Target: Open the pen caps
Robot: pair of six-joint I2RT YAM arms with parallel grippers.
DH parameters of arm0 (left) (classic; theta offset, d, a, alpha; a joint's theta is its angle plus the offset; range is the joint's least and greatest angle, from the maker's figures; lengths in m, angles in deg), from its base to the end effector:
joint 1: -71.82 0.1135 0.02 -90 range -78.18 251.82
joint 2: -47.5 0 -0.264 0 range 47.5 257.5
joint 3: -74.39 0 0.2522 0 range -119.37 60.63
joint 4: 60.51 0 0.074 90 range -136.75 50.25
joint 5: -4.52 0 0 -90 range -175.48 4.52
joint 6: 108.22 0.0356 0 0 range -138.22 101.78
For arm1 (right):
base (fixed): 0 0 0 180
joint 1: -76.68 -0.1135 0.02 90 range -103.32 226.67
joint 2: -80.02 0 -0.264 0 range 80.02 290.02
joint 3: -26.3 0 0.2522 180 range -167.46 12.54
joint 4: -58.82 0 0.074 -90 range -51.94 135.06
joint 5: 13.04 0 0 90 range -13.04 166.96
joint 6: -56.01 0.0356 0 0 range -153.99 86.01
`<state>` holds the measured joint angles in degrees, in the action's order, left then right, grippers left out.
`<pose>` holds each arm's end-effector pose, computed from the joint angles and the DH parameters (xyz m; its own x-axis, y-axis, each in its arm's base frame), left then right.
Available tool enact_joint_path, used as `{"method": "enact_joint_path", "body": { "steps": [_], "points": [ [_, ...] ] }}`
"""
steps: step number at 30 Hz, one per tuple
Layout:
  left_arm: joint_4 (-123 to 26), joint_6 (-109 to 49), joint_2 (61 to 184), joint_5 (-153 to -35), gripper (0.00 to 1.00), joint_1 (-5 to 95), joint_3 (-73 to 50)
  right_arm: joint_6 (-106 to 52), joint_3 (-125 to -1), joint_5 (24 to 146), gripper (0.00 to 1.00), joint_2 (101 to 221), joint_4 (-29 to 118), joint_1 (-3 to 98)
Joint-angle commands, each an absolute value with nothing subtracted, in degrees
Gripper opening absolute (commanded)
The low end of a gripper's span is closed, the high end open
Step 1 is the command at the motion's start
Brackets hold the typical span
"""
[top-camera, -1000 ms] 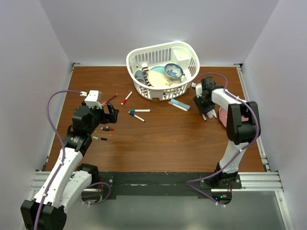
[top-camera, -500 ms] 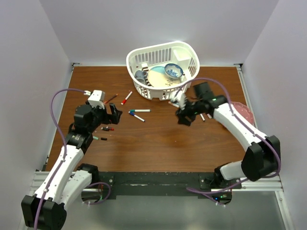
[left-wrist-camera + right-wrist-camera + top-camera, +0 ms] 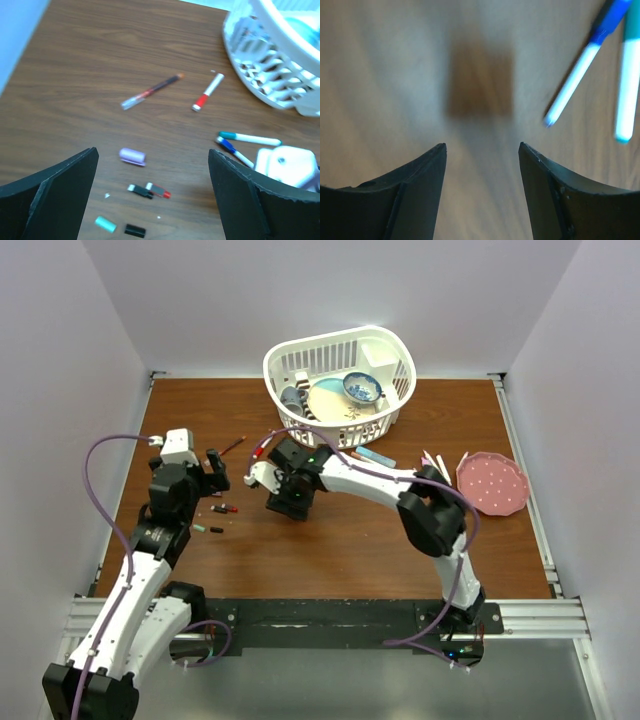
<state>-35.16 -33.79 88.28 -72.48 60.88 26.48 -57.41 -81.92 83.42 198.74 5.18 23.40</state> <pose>0.1719 -0.0251 0.2833 -0.2890 -0.2105 -0.9339 -0.1064 0.9765 -0.1872 0.2614 0.3571 0.2006 -0.1655 -0.8824 -0.4405 -0.9716 0.2224 -0.0805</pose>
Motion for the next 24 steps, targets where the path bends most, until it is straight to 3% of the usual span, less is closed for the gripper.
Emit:
{"method": "enact_joint_path", "body": {
  "steps": [1,12,19,24],
  "points": [
    [-34.5,-36.6,85.9,-61.0,0.98,61.1,25.1,-52.2,-92.2,75.7,0.64,204.7,2.7,24.0],
    [-36.4,-35.7,83.8,-64.7,0.98,61.4,25.7,-51.0,-97.9,72.6,0.57,211.2,1.0,24.0],
    [-36.9,-35.4,83.1,-66.6,0.98,61.3,25.8,-62.2,-97.3,83.0,0.61,204.8,-2.8,24.9],
    [-37.3,-35.0,82.9,-67.5,0.98,61.5,25.9,-75.7,-103.0,96.0,0.64,206.5,-10.1,31.5]
  ]
}}
